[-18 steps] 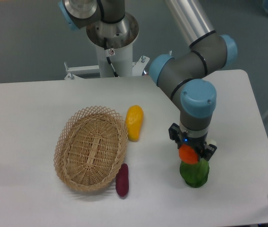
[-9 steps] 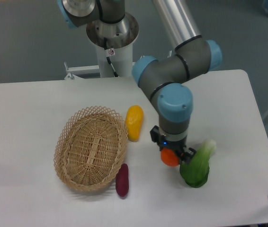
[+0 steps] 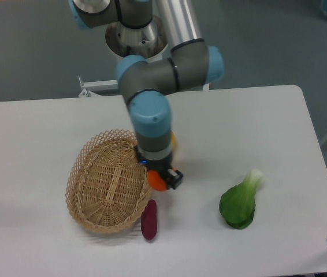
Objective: Place the orange in the basket
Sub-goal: 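Lower the orange into the wicker basket and open the gripper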
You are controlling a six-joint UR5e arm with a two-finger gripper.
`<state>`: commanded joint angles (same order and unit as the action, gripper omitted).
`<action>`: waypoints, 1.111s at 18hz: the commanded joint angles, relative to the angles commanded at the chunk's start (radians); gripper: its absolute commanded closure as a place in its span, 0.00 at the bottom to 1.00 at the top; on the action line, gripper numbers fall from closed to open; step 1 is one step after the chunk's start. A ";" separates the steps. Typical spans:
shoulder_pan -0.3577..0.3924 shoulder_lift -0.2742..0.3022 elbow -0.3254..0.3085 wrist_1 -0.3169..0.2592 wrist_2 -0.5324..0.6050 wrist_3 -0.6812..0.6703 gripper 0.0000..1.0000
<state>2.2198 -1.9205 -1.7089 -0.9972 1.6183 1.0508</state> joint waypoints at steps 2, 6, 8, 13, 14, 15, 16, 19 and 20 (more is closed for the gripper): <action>-0.017 -0.002 -0.005 0.008 0.002 -0.031 0.46; -0.055 -0.024 -0.009 0.014 0.009 -0.041 0.39; -0.078 -0.040 -0.009 0.015 0.015 -0.040 0.27; -0.092 -0.035 -0.058 0.011 0.008 -0.041 0.00; -0.091 -0.034 -0.066 0.012 0.006 -0.054 0.00; -0.091 -0.034 -0.063 0.026 0.006 -0.096 0.00; -0.091 -0.034 -0.058 0.057 0.006 -0.119 0.00; -0.071 -0.032 -0.041 0.114 0.014 -0.129 0.00; -0.055 -0.034 -0.028 0.115 0.017 -0.130 0.00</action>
<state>2.1643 -1.9543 -1.7366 -0.8821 1.6352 0.9204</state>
